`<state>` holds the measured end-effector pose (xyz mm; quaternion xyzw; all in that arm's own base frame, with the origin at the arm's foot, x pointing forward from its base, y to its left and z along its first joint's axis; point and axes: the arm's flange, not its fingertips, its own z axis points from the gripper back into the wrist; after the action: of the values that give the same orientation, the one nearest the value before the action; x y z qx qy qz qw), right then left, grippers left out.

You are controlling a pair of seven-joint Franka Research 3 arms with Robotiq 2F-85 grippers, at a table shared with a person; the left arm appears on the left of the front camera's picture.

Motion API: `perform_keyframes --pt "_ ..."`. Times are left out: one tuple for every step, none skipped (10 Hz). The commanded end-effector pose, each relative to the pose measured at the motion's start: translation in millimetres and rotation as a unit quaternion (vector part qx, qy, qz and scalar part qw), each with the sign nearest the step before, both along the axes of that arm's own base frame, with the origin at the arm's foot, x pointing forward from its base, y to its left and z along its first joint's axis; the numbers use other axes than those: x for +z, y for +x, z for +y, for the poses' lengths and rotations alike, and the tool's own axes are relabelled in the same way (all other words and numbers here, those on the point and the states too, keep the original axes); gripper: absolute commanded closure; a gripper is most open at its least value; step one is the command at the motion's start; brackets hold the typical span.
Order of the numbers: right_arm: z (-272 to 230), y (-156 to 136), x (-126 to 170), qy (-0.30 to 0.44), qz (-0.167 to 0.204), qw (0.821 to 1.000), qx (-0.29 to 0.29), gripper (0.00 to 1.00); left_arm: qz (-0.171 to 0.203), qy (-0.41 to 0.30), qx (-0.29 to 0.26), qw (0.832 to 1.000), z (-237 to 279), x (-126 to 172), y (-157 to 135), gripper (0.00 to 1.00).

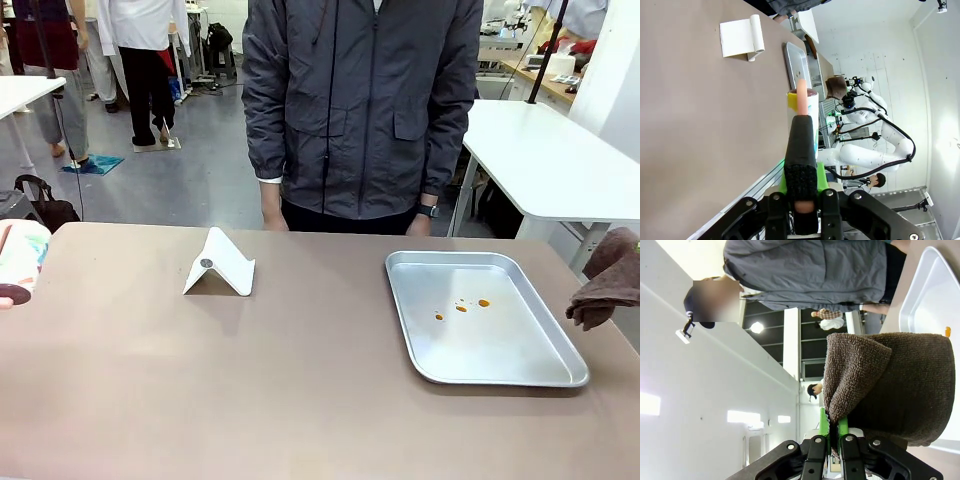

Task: Clean the surface of the table.
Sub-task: Clean the area not pointed to by the person.

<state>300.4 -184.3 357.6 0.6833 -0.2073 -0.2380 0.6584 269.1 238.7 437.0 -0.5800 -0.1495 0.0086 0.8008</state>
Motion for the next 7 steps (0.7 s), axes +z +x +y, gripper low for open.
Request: perform_keyframes --pt "13 6 6 -0.054 0.008 0.998 0.013 0.93 0.000 -0.001 0.000 1.000 -2 0 -3 0.78" --pt "30 25 10 -0.095 0.011 0.995 0.041 0.93 0.000 -0.001 0.000 1.000 -2 0 -3 0.78" --pt "44 45 14 -0.134 0.020 0.989 0.054 0.93 0.000 -0.001 0.000 1.000 -2 0 -3 0.78" --pt "55 70 17 -0.196 0.040 0.978 0.056 0.93 0.000 -0.001 0.000 1.000 -2 0 -3 0.78" --pt "64 92 18 -0.243 0.048 0.968 0.050 0.93 0.000 -0.001 0.000 1.000 -2 0 -3 0.78" --pt "74 111 19 -0.296 0.051 0.952 0.054 0.93 0.000 -0.001 0.000 1.000 -2 0 -3 0.78" --pt "81 129 20 -0.356 0.053 0.932 0.043 0.93 0.000 -0.001 0.000 1.000 -2 0 -3 0.78"
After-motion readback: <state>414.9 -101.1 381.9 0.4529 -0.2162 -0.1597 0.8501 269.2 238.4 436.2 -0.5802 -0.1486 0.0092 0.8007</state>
